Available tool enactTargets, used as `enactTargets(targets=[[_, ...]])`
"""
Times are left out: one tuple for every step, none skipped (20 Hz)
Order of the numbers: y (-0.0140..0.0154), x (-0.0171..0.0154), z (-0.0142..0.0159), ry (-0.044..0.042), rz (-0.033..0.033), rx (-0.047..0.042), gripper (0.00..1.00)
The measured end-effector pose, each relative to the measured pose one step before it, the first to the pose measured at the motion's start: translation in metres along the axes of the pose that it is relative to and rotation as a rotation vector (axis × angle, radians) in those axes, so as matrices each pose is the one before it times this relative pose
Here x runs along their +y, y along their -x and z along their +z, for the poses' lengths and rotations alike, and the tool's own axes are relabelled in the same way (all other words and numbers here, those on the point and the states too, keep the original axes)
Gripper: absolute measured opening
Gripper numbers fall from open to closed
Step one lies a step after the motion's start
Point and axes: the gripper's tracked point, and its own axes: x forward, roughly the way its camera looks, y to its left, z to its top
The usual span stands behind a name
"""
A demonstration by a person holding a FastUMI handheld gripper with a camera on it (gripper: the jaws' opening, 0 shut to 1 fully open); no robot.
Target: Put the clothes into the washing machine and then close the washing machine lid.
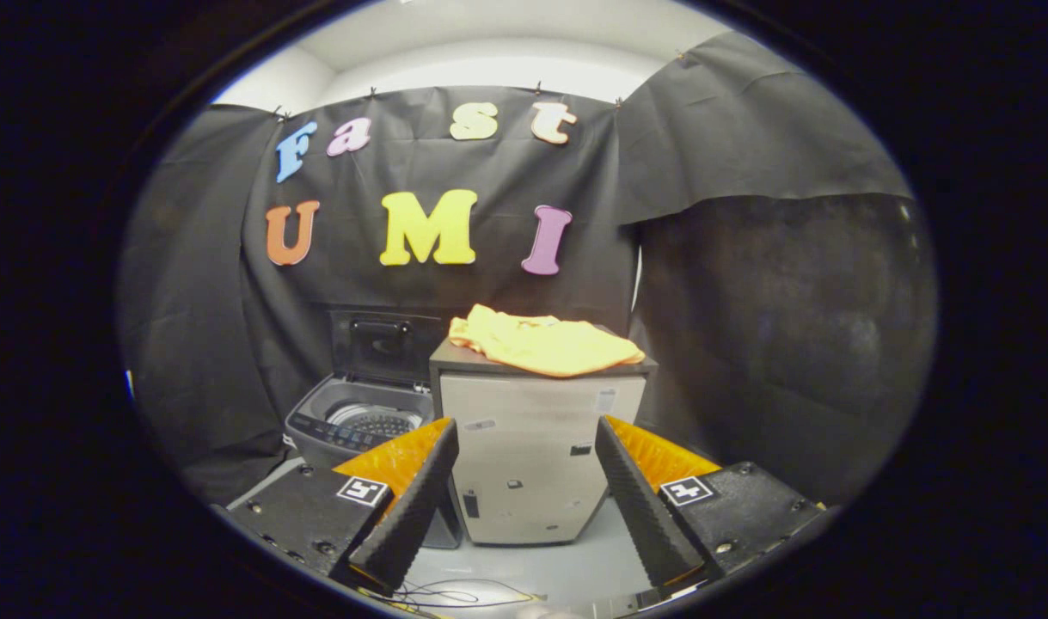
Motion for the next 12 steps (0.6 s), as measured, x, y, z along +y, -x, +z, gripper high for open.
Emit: enactTargets(targets=[[-0.00526,0.00057,0.00538,0.00319,0.00299,-0.00512,1.0],[-0.00556,-0.00038,0.00667,0.00212,-0.00134,-0.00497,1.0],[-0.00769,0.00051,0.00592,-0.00075,0.003,-0.00339,1.0],[-0.00695,-0.00011,0.00642,-0.00032,-0.00031,0.00011,1.0],[-0.00863,-0.00133,0.00764,-0.00108,-0.00522,-0.00109,1.0],[-0.00828,-0.00032,0.00808,0.00041,0.00559,-0.00401,1.0],[-0.01056,-0.00093,0.00875,-0.00192,-0.00031,-0.00446,1.0],[-0.01108,-0.00162,0.00898,0.00069,0.00156,-0.00486,1.0],[-0.01337,-0.0028,0.00796,-0.00199,-0.00158,-0.00351,1.0],[-0.01217,-0.00274,0.00877,-0.00206,-0.00196,-0.00033,1.0],[-0.01257,-0.00321,0.00905,-0.00469,-0.0031,-0.00023,1.0],[-0.0133,-0.00173,0.00961,-0.00701,0.00555,-0.00112,1.0]])
